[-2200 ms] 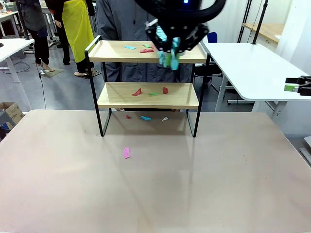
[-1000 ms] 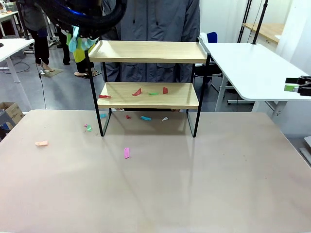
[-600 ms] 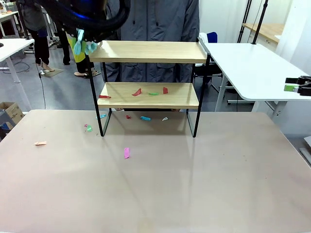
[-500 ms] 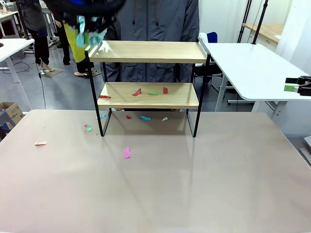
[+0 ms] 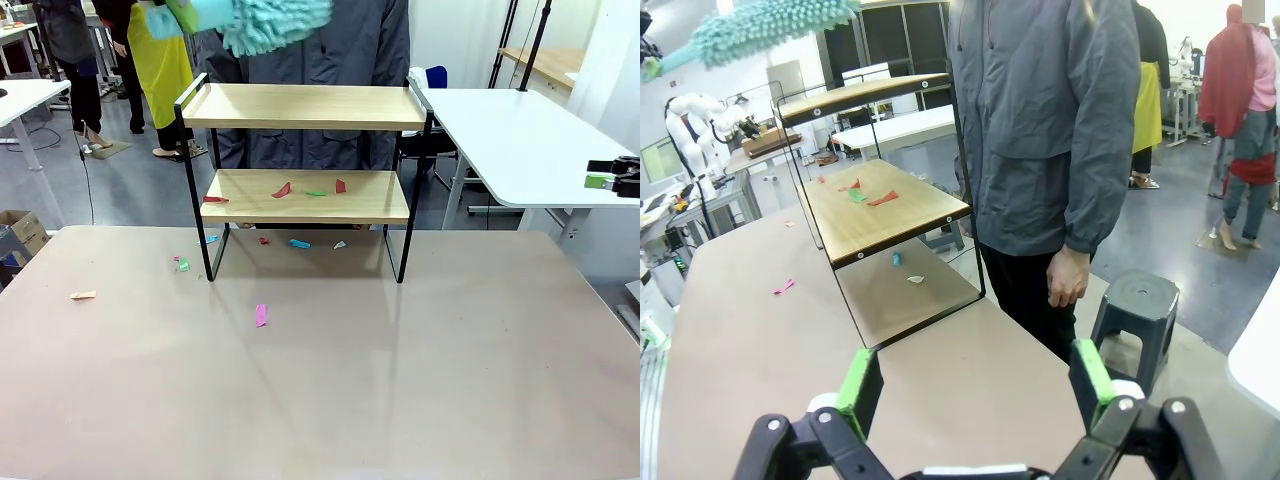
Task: Clean the shelf.
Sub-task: Clean the specific section of the Shelf indicated by the human with the Duster.
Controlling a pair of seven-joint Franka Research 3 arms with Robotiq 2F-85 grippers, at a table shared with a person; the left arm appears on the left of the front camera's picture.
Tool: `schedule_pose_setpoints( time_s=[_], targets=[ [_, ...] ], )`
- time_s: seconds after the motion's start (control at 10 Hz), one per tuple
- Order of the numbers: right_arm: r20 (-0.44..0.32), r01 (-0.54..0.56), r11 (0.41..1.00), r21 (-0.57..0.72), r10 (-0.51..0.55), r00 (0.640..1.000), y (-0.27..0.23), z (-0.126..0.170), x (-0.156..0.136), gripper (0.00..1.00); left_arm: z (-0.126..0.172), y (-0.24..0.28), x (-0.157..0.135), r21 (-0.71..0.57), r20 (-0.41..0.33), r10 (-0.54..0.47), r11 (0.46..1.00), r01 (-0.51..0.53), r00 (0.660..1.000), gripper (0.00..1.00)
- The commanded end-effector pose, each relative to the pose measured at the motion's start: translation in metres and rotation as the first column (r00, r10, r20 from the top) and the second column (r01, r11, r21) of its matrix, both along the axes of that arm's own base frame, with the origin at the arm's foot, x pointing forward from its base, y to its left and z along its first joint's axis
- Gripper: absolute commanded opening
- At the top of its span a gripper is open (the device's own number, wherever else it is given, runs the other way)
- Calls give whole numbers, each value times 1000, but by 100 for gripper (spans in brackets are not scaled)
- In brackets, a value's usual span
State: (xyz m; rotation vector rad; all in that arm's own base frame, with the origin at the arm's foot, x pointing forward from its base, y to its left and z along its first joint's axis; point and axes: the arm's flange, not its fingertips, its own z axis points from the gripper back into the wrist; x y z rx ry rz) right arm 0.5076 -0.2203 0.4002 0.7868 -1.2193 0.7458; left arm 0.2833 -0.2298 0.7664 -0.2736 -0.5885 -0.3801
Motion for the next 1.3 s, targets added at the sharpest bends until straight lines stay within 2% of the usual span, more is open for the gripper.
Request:
schedule_pose_setpoints(
  time_s=[0.0, 0.1, 0.2, 0.4, 0.5, 0.7, 0.8, 0.9, 1.0, 1.1, 1.2],
  targets=[
    [6, 4, 1000, -4, -4, 1000, 2, 3, 0, 100, -11, 30, -21, 19, 4, -338, 941, 338, 941, 13],
    [6, 4, 1000, -4, -4, 1000, 2, 3, 0, 100, -11, 34, -27, 74, -68, -421, 902, 425, 904, 13],
    [6, 4, 1000, -4, -4, 1000, 2, 3, 0, 100, -18, 34, -34, 183, -113, -482, 850, 495, 869, 13],
    [6, 4, 1000, -4, -4, 1000, 2, 3, 0, 100, -38, 36, -42, 259, -182, -557, 768, 586, 810, 13],
    [6, 4, 1000, -4, -4, 1000, 2, 3, 0, 100, -53, 31, -49, 330, -236, -610, 681, 653, 756, 13],
    [6, 4, 1000, -4, -4, 1000, 2, 3, 0, 100, -91, 22, -53, 455, -333, -662, 510, 730, 671, 13],
    [6, 4, 1000, -4, -4, 1000, 2, 3, 0, 100, -112, 29, -48, 426, -377, -649, 512, 746, 661, 13],
    [6, 4, 1000, -4, -4, 1000, 2, 3, 0, 100, -127, 40, -47, 418, -373, -660, 508, 753, 652, 13],
    [6, 4, 1000, -4, -4, 1000, 2, 3, 0, 100, -145, 49, -43, 468, -426, -628, 464, 753, 651, 13],
    [6, 4, 1000, -4, -4, 1000, 2, 3, 0, 100, -161, 57, -41, 445, -456, -635, 444, 778, 623, 13],
    [6, 4, 1000, -4, -4, 1000, 2, 3, 0, 100, -173, 66, -35, 435, -440, -637, 466, 771, 633, 13]
  ],
)
